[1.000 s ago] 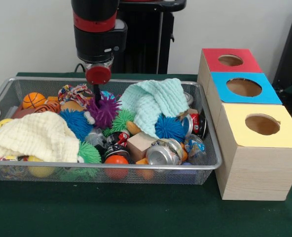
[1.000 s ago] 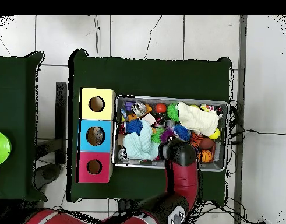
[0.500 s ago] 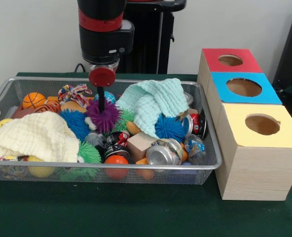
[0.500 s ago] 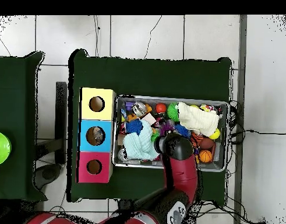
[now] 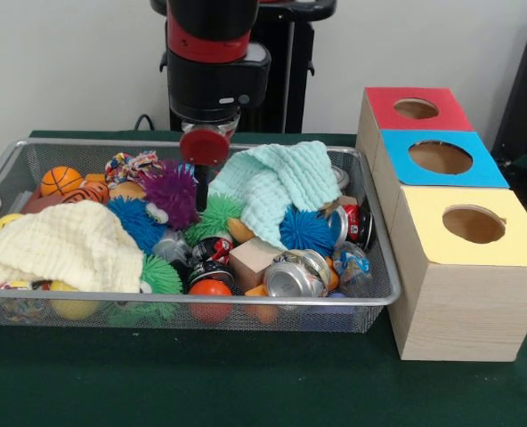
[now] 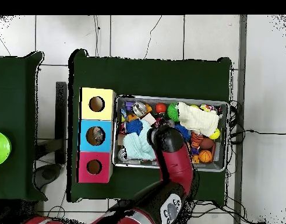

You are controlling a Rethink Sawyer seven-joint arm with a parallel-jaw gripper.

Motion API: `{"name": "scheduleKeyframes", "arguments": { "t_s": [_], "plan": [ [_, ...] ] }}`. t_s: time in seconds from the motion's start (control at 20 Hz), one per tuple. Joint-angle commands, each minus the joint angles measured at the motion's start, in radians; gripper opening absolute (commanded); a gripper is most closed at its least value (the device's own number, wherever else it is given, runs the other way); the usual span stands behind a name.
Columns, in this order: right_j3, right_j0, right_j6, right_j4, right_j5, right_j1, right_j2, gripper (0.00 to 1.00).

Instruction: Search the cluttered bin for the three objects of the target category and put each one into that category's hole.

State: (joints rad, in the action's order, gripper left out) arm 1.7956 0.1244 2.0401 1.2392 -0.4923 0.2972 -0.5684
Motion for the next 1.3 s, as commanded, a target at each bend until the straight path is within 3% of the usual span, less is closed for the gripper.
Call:
{"name": "scheduleKeyframes", "arguments": {
  "t_s": [0.05,0.45,0.75,1.0,1.3],
  "plan": [
    [-0.140,-0.020,0.316,-0.099,-0.096,-0.012,0.147,1.00],
    [-0.162,-0.042,0.312,-0.112,-0.031,-0.034,0.181,1.00],
    [-0.177,-0.036,0.337,-0.120,-0.047,-0.036,0.178,1.00],
    [-0.266,0.023,0.548,-0.150,-0.120,-0.067,0.128,1.00],
    [-0.298,0.060,0.660,-0.164,-0.113,-0.085,0.103,1.00]
  ]
}}
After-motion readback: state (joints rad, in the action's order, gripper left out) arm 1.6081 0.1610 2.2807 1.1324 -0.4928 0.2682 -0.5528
